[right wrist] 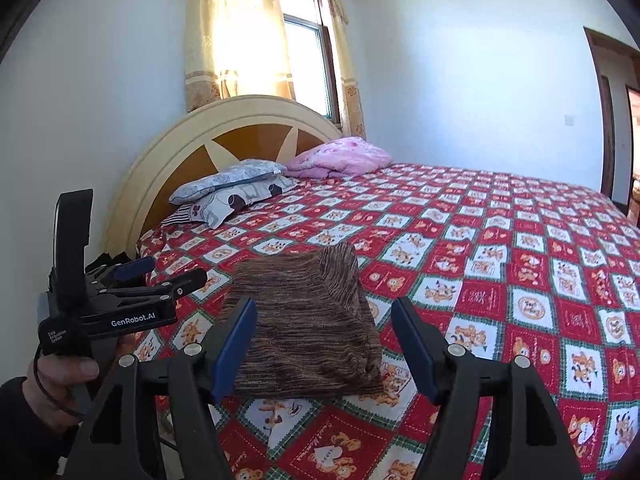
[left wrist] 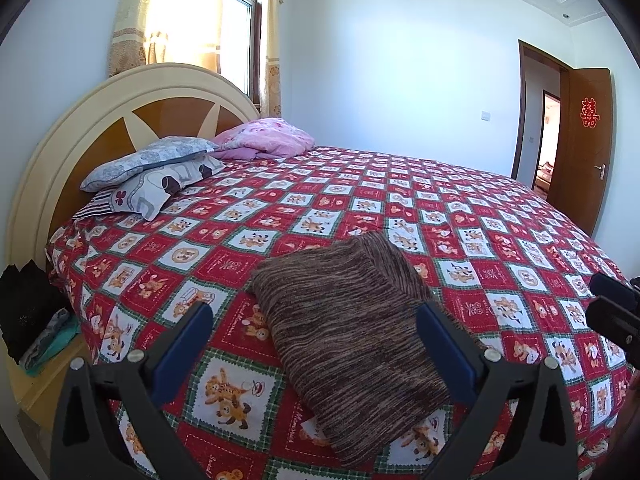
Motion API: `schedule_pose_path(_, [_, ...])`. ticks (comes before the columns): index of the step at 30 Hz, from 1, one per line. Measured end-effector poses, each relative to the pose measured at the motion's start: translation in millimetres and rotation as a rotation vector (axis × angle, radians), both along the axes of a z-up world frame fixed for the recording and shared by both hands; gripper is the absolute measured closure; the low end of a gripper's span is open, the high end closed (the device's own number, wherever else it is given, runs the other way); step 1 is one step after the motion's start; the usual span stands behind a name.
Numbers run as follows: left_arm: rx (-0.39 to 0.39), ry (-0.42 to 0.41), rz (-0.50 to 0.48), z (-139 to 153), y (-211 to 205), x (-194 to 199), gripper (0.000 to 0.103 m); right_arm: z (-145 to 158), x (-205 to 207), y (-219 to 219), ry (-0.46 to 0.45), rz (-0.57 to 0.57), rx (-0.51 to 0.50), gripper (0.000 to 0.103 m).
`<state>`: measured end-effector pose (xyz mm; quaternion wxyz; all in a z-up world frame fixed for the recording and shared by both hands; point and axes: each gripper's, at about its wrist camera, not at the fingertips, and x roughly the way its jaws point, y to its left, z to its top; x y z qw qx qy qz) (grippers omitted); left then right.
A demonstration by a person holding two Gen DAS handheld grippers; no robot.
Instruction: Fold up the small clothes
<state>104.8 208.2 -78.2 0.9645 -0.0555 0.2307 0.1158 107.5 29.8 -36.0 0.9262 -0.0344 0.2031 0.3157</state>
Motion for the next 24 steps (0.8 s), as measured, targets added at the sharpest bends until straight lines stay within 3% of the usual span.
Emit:
schedule_pose_path(8, [0.016,-0.002,0.009,5.1,-2.6,-2.2,0.000,6.1,-6.8,-1.7,-0.042,-0.003,0.016,0.031])
schedule_pose_path(24, [0.041,-0.012,0.044,2.0,1.0,-3.4,0.000,3.5,-6.7,0.2,-0.028,0.007,0.006,0.030])
